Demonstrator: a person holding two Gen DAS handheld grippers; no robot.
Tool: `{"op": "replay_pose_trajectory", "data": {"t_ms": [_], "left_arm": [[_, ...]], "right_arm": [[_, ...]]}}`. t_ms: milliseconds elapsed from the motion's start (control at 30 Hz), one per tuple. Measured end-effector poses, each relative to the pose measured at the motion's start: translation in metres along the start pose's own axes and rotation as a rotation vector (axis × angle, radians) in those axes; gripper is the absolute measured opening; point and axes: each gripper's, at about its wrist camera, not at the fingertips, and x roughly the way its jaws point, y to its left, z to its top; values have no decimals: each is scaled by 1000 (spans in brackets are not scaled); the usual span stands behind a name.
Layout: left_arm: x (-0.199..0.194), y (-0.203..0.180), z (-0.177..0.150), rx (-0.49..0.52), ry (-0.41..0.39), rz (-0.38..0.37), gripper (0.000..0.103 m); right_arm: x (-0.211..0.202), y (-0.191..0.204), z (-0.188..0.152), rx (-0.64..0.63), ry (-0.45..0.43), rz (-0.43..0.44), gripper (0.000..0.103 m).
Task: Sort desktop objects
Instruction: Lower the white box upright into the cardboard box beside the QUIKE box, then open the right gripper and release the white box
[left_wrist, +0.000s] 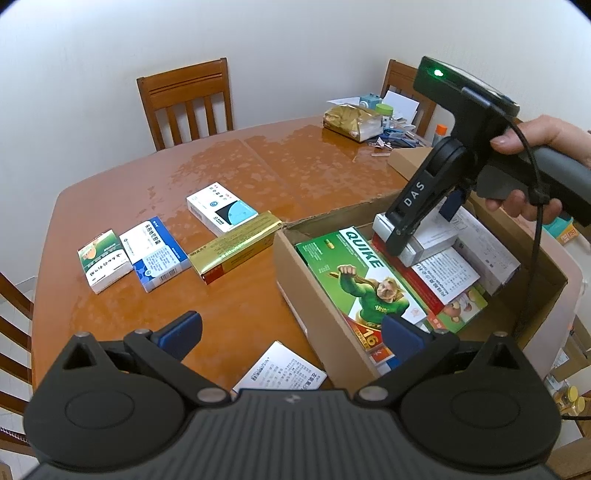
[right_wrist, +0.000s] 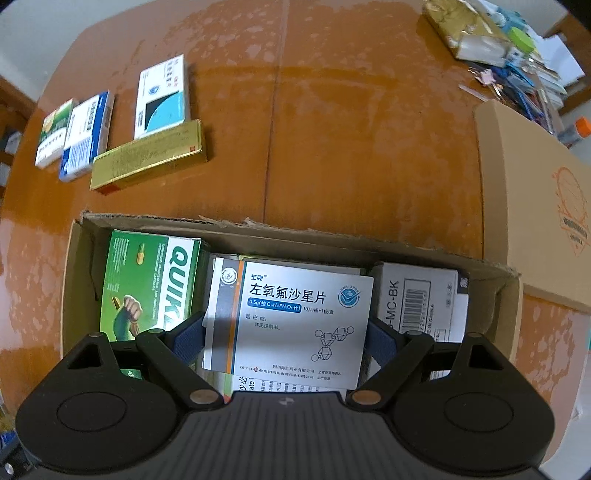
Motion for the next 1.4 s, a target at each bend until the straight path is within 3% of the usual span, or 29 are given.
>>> {"op": "replay_pose_trajectory", "data": {"t_ms": [1400], "left_arm": [[-2,1,-1,-5,-6,12,103]], "right_arm": [[11,-6,6,28,33,24,94]]}}
